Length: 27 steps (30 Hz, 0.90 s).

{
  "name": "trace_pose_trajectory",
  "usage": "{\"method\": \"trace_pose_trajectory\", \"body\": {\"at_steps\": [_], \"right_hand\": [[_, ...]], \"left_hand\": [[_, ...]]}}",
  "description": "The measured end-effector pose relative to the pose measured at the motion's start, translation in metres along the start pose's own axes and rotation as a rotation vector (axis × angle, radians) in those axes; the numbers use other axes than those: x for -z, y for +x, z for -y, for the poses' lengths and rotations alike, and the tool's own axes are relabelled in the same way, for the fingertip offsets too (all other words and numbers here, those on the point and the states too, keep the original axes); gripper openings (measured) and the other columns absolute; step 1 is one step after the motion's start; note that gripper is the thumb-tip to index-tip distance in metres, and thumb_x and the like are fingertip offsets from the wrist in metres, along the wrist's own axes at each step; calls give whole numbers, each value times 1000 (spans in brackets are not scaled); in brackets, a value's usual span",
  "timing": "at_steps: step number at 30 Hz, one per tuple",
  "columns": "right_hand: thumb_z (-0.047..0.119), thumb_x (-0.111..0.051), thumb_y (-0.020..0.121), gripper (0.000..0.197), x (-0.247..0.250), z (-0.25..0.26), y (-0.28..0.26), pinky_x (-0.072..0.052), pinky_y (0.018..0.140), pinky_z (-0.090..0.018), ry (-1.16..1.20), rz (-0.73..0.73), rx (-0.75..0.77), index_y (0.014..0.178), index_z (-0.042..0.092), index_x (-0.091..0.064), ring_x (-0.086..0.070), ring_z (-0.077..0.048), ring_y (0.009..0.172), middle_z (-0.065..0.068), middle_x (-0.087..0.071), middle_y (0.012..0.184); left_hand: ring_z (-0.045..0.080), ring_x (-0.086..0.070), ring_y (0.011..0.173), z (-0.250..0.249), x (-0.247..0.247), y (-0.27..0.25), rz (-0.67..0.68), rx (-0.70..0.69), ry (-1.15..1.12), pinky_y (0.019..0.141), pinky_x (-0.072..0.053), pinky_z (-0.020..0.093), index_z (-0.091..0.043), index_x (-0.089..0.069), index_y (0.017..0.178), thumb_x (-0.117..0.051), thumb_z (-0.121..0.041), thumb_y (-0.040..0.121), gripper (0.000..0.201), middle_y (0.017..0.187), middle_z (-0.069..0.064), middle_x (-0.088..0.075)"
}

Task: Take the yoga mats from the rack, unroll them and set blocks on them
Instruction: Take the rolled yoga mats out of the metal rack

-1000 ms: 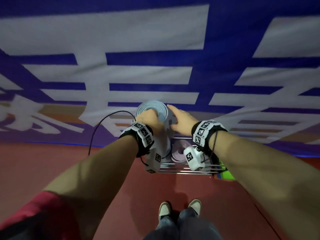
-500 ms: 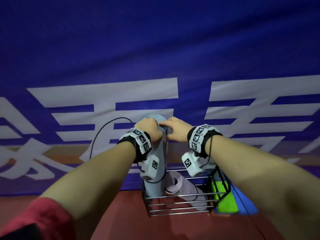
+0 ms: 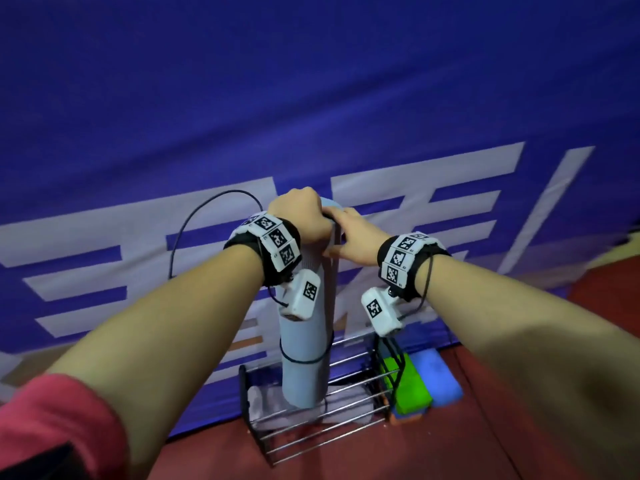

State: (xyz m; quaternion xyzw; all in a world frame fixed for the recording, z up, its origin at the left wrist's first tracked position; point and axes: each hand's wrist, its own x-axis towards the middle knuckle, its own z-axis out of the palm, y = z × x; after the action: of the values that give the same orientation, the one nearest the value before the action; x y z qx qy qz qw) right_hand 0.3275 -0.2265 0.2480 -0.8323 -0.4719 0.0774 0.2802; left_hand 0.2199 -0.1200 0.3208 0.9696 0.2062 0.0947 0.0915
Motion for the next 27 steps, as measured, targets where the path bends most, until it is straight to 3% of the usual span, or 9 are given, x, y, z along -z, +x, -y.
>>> {"method": "trace_pose_trajectory", "body": {"at_steps": [6, 10, 13, 15, 19, 21, 24, 27], "right_hand": [[44, -85, 61, 97, 75, -35, -92, -49, 95, -41, -77, -116, -95, 143, 35, -34, -51, -24, 118, -8, -49, 133], [41, -86, 61, 96, 119, -66, -202, -46, 91, -35, -102, -221, -226, 143, 37, -37, -52, -25, 112, -9, -52, 126], [55, -78, 49, 96, 143, -85, -294, -48, 93, -40, -145, -278, -330, 136, 39, -42, -55, -29, 111, -11, -56, 121], [57, -76, 48, 94, 157, -97, -361, -49, 90, -42, -182, -302, -412, 133, 37, -43, -56, -31, 107, -14, -57, 115], [59, -76, 53, 91, 185, -106, -480, -46, 90, -41, -235, -334, -578, 135, 36, -42, -51, -32, 106, -15, -55, 114], [49, -82, 62, 85, 199, -106, -534, -45, 92, -40, -255, -355, -673, 136, 34, -44, -51, -32, 107, -14, -53, 115], [46, -83, 67, 78, 212, -107, -606, -45, 88, -39, -284, -402, -795, 134, 35, -45, -51, -31, 100, -10, -48, 112], [49, -84, 65, 73, 215, -111, -673, -46, 84, -40, -288, -462, -921, 127, 37, -46, -51, -31, 95, -5, -44, 107]], "left_hand": [[28, -63, 68, -103, 3, -24, -26, -178, -67, 54, -45, 27, -11, -67, 72, -68, -31, 65, 22, 68, 5, -63], [31, -63, 68, -202, -4, -73, 10, -327, -120, 53, -38, 27, -11, -65, 70, -63, -38, 60, 29, 63, 5, -60], [25, -59, 61, -276, -17, -123, 69, -451, -177, 48, -31, 25, -18, -57, 56, -68, -37, 64, 24, 55, 0, -53], [26, -59, 61, -327, -29, -156, 98, -528, -201, 46, -30, 24, -16, -56, 56, -69, -39, 67, 28, 54, -1, -53], [25, -64, 64, -413, -51, -210, 173, -650, -234, 50, -45, 26, -16, -67, 67, -72, -37, 56, 24, 61, 2, -63], [22, -66, 68, -451, -57, -234, 232, -710, -267, 58, -54, 31, -18, -70, 70, -76, -36, 55, 24, 66, 0, -67], [23, -66, 75, -502, -64, -267, 350, -817, -319, 69, -57, 41, -14, -70, 76, -80, -40, 57, 34, 74, 4, -70], [22, -68, 74, -555, -77, -298, 414, -949, -331, 71, -57, 43, -13, -69, 74, -80, -48, 51, 43, 72, 2, -71]]}}
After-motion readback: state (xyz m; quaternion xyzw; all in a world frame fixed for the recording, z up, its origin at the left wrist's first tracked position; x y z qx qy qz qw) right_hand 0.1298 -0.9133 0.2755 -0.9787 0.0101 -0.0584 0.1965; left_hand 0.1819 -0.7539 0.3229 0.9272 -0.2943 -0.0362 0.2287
